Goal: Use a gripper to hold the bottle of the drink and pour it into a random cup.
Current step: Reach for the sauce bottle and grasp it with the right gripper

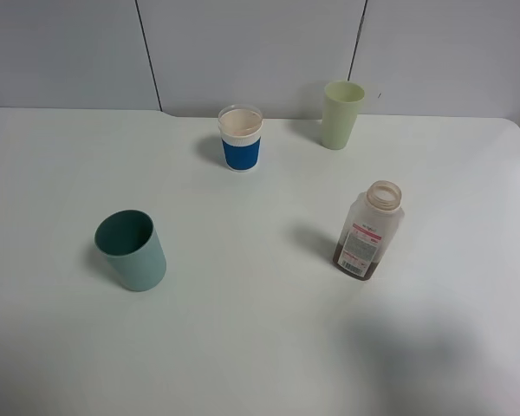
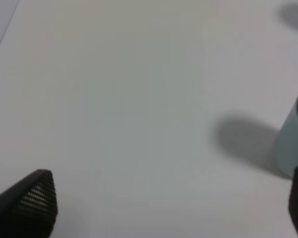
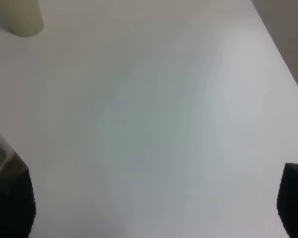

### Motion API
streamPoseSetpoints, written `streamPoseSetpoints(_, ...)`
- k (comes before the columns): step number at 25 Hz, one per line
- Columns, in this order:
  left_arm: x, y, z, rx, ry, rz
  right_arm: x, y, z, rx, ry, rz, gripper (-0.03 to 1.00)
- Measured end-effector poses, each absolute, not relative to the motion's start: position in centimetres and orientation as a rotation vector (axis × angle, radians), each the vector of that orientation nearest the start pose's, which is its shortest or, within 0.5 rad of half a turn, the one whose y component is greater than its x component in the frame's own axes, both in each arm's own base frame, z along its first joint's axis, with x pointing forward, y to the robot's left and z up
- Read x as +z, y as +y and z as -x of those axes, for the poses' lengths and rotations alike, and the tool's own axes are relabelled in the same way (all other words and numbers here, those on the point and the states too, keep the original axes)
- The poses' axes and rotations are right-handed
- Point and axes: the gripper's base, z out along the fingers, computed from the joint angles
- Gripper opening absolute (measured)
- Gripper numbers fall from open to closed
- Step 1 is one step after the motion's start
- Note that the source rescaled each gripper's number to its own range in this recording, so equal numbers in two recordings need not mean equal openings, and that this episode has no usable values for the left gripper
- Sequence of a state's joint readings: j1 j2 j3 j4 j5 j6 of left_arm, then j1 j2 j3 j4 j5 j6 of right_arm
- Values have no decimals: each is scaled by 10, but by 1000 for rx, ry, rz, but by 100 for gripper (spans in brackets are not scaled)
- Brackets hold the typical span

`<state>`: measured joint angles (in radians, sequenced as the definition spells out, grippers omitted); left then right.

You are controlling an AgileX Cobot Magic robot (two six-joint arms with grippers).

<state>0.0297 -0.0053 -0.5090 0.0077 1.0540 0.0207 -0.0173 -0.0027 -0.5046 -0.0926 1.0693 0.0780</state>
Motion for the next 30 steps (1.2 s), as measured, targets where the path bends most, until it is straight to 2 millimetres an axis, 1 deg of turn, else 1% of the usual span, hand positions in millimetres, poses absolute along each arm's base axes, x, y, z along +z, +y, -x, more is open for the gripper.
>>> streamPoseSetpoints(30,280,0,7,41,2023,9,278,-7,7,-73,2040,-102,98)
